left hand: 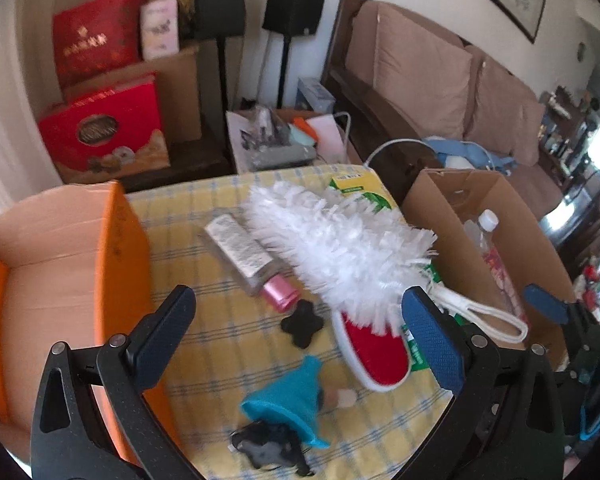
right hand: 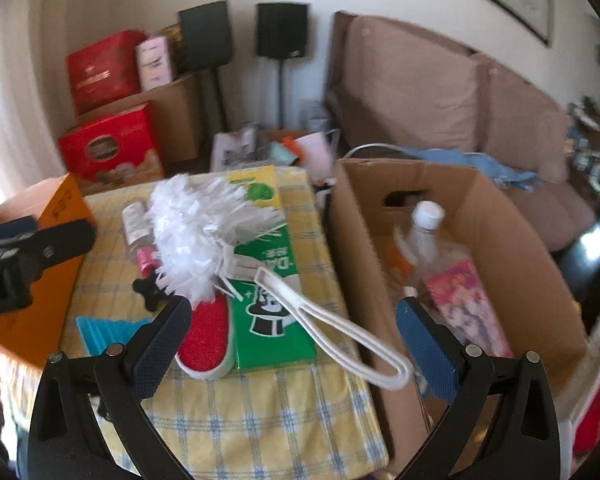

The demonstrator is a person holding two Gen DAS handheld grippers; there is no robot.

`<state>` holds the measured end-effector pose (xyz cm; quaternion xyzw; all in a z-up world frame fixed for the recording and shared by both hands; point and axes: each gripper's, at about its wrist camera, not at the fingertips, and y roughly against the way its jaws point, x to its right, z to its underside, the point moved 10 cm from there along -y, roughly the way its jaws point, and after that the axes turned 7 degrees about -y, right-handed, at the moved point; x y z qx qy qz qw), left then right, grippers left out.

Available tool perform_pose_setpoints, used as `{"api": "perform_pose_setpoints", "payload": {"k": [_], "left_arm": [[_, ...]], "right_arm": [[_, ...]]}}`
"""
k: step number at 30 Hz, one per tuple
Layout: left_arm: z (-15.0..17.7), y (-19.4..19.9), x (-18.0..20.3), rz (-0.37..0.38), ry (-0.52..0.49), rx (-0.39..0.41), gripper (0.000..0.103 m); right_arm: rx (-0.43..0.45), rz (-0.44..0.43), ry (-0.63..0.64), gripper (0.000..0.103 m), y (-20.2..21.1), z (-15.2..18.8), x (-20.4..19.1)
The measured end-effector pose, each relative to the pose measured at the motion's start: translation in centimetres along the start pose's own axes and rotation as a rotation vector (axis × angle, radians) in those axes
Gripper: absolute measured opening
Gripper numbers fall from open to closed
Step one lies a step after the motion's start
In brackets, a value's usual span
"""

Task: Organize objects
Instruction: 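Grasp the duster head with the left tool while the right tool grips its white loop handle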

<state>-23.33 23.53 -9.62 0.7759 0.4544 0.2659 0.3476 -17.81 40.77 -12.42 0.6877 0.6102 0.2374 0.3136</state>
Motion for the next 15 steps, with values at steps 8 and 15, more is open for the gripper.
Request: {"api": "perform_pose_setpoints", "payload": {"k": [8, 15], "left_arm": [[-0.8, -4.3, 1.2, 0.065, 0.040, -0.086, 0.101], [-1.2, -7.8, 2.6, 0.058, 0.044, -0.168, 0.085]], "right_arm": [[-0.013, -0.006, 0.121, 0.103, -0.9, -0.5, 0.6], [-0.043, 0.010, 0.153, 0.103, -2.2, 0.7, 0.7]]}}
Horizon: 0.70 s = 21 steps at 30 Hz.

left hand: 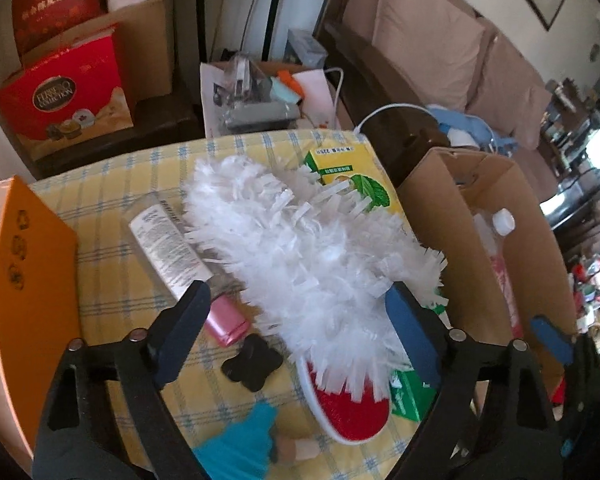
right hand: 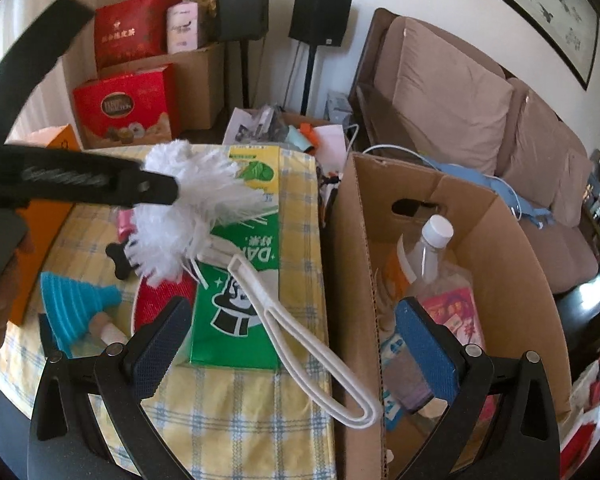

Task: Organize objects
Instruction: 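Grasp the duster head with the left tool while the right tool grips its white loop handle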

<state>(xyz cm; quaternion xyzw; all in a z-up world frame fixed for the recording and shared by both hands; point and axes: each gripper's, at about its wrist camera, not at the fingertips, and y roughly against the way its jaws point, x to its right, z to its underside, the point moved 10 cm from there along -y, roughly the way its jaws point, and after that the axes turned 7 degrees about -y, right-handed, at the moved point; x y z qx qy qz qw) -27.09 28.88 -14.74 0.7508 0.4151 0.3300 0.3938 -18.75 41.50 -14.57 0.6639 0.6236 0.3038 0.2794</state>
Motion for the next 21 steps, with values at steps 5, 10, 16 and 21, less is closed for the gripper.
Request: {"api": "perform_pose_setpoints", "payload": {"k": [5, 10, 16, 21], "left_arm": [[-0.2, -0.4, 0.6, 0.042, 0.023, 0.000, 0.073], [-0.1, -0.6, 1.5, 0.140, 0.060, -0.018, 0.034], [-0.7, 0.2, 2.1, 0.169, 0.063, 0.002, 0.004], [-1.0, 2.0, 2.5, 0.175, 0.024, 0.035, 0.003]], "right_arm": [[-0.023, -0.019, -0.015, 0.103, -0.6, 0.5, 0.0], [-0.043, -0.045, -0.012, 0.103, -1.2, 0.8, -0.4], [-0.050, -0.068, -0.023, 0.103, -1.2, 0.7, -0.6], [-0.025, -0.050, 0.000, 0.103, -0.6, 0.1, -0.5]]}}
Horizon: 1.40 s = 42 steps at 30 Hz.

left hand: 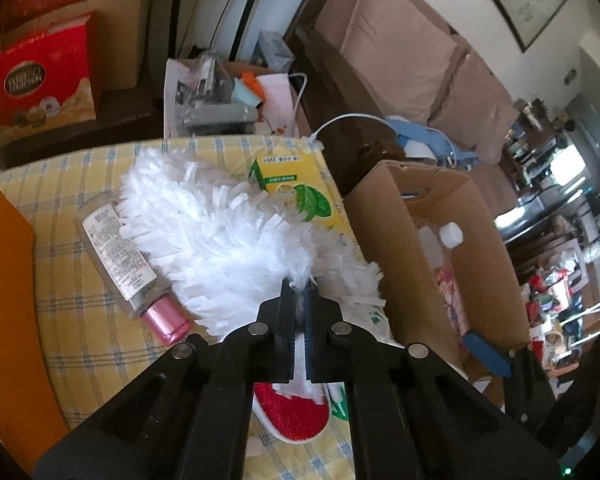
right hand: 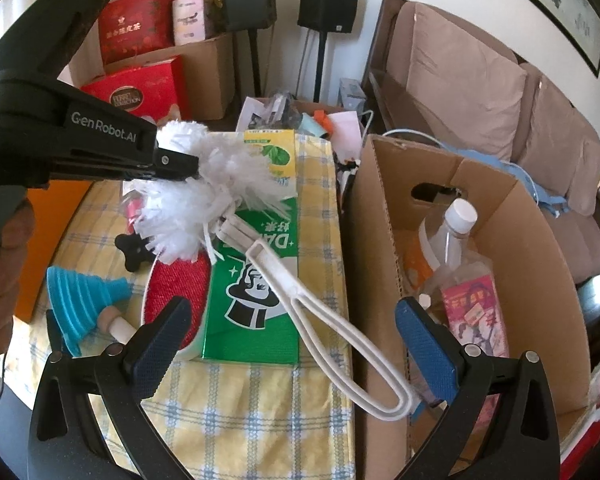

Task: Organize objects
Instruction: 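Grasp the duster head with the left tool while the right tool grips its white loop handle, then carry the duster with both tools over the orange box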

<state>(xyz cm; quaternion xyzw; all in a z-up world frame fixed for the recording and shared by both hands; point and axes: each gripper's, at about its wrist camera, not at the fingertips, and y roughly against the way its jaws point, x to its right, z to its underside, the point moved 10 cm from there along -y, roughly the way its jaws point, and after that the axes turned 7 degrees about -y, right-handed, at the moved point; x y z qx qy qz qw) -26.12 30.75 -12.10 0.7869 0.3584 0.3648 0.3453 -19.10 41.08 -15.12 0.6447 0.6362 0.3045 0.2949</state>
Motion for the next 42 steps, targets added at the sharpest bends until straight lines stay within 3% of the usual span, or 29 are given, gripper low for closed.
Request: {"api": "perform_pose_setpoints", "payload": {"k": [6, 13, 16, 18, 22, 27, 42], "left_arm": [[-0.2, 3.1, 1.5, 0.023, -0.069, 0.034, 0.003], [0.2, 5.4, 2.1, 0.042, -0.083, 0.054, 0.003], [0.5, 6.1, 2.1, 0.045, -0.083, 0.061, 0.003], [0.7, 6.7, 2.0, 0.049, -0.079, 0.066, 0.003], [1.0, 8.0, 1.5, 0.053, -0.069, 0.076, 0.003], [1.1, 9.7, 0.2, 0.053, -0.046, 0.091, 0.003], [0.8, 18.5, -3.4, 0.038, -0.011, 0.195, 0.003]], "right_arm": [[0.024, 0.003, 0.049, 0.103, 0.7, -1.0, -0.9], [0.028, -0.061, 0.095, 0.099, 0.5, -0.4, -4.5], [0.029, -0.067, 0.106, 0.083, 0.4, -0.1, -5.7], [0.010, -0.103, 0.094, 0.060, 0.2, 0.1, -6.5], [0.004, -0.128, 0.086, 0.048, 0.1, 0.0, -7.7], [-0.002, -0.177, 0.081, 0.019, 0.8, -0.1, -9.4], [0.071, -0.237, 0.184, 0.017, 5.3, -2.8, -15.7]]}}
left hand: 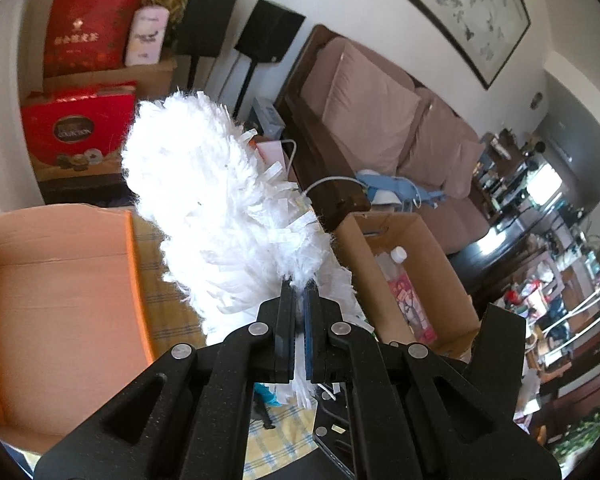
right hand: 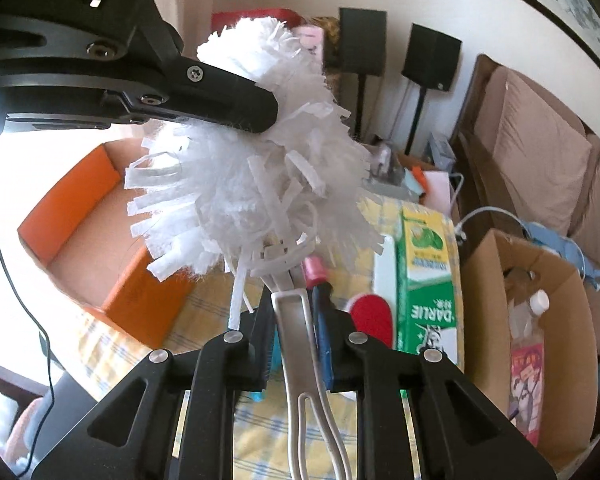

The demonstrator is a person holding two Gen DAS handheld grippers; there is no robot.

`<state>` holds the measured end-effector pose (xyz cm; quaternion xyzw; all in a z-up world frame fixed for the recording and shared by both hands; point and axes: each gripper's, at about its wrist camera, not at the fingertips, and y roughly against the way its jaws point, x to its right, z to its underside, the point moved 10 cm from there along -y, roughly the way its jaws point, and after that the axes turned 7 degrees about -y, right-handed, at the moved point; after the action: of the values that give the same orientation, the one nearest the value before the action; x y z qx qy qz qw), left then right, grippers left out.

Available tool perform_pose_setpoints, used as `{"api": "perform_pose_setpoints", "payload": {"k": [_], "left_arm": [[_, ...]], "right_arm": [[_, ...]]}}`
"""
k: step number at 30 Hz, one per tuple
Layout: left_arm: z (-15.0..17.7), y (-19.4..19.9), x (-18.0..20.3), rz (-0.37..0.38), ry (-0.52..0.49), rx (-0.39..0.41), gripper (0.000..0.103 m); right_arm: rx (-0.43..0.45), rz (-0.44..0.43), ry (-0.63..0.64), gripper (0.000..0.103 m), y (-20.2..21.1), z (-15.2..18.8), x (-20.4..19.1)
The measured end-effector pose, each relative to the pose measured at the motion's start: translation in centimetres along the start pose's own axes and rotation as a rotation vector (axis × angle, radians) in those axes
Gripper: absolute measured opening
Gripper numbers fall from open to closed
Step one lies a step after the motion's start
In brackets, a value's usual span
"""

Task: Organize objects
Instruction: 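Carry the duster with both tools over the orange box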

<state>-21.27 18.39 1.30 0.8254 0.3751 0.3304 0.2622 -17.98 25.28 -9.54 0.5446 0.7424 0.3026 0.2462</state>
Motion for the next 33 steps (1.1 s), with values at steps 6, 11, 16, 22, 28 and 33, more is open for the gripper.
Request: {"api": "perform_pose_setpoints", "payload": {"k": [6, 11, 16, 22, 28, 33], "left_arm": [[-0.3, 3.4, -2.8, -0.023, 0.040, 0.043, 0.003], [-0.5, 5.9, -5.7, -0.054, 0.079, 0.071, 0.003], [-0.7, 8.0, -9.0, -0.089, 0.122, 0.094, 0.003], [-0.4, 10.2, -12.8, -0.135, 0.165, 0.106, 0.003], [0.4, 11.7, -16.4, -0.172, 0.206, 0.113, 0.003], [1.6, 11.9, -19.8, -0.201, 0.250, 0.094, 0.003]], "right_arm": [[0.014, -0.040, 0.051, 0.017, 0.9, -1.5, -3.9], [0.019, -0.071, 0.107, 0.017, 0.7, -2.7, -7.8], [0.013, -0.123, 0.146, 0.017, -0.2, -4.1, -11.5], [-0.001, -0.184, 0.193, 0.017, -1.4, -5.2, -15.5], [-0.022, -0.244, 0.235, 0.017, -2.6, -5.8, -19.2], [-0.070, -0.299, 0.267, 0.016, -4.5, -5.8, -21.6]]}}
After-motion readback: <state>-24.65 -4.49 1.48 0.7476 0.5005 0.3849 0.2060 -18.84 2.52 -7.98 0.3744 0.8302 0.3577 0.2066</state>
